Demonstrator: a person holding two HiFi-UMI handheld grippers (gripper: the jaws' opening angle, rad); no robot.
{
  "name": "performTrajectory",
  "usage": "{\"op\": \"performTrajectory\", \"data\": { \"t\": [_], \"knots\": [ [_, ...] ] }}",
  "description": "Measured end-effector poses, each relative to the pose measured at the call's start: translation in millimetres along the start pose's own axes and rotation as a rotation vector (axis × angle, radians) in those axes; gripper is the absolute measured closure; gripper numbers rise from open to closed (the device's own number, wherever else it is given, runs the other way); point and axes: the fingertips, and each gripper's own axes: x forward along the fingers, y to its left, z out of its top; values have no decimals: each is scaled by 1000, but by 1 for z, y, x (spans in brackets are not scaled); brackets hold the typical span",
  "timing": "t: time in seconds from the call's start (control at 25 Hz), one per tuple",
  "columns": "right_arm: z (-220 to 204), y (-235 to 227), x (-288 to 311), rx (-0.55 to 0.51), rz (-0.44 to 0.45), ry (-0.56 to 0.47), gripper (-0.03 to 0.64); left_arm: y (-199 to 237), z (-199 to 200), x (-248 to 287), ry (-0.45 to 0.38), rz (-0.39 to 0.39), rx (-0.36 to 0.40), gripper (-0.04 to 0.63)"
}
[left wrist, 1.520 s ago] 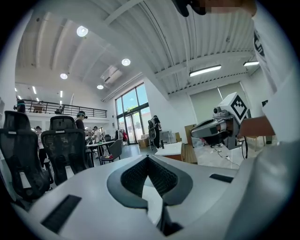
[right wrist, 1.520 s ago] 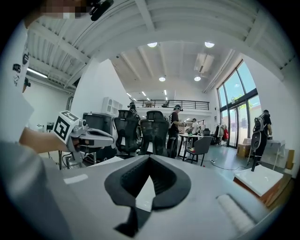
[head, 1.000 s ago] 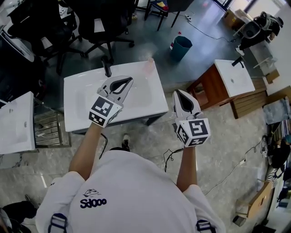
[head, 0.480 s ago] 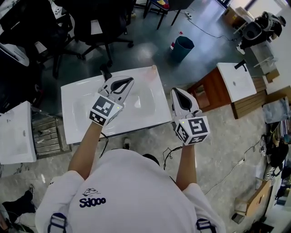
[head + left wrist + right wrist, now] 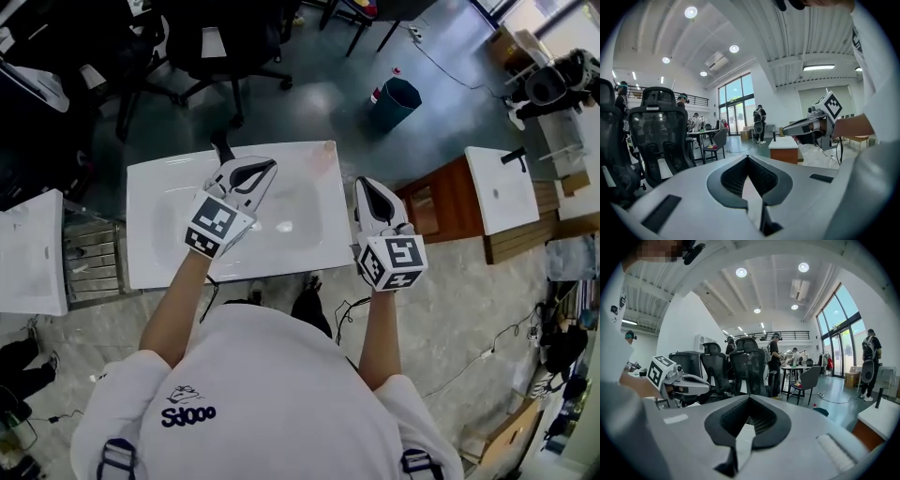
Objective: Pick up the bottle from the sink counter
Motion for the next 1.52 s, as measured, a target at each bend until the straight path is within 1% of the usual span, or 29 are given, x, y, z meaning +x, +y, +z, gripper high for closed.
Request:
{"op": "performTrajectory", "data": {
  "t": [0.2, 0.36, 0.52, 0.56, 0.6, 0.88, 1.04, 1.24, 1.4, 1.52],
  "knots": [
    [-9, -17, 32, -10, 93, 50, 607, 13, -5, 17, 31, 91, -41, 591],
    [-18, -36, 57, -19, 132, 88, 606, 22, -10, 25, 63, 162, -70, 591],
    [-32, -53, 77, -30, 168, 124, 604, 26, -17, 33, 92, 215, -93, 591],
    [-36, -56, 82, -27, 182, 133, 595, 26, -19, 35, 99, 225, -97, 591],
    [-41, -59, 87, -23, 199, 145, 542, 26, -21, 36, 106, 236, -104, 591],
    [-81, -71, 114, -40, 269, 229, 449, 24, -36, 40, 158, 296, -147, 591],
    [-104, -77, 124, -44, 293, 263, 443, 16, -52, 35, 214, 313, -170, 591],
    [-131, -76, 141, -57, 307, 295, 435, 16, -61, 27, 212, 353, -197, 591],
    [-152, -73, 157, -50, 315, 326, 419, 19, -73, 20, 254, 364, -212, 591],
    [-168, -71, 168, -56, 313, 351, 414, 24, -74, 19, 247, 379, -216, 591]
  ]
}}
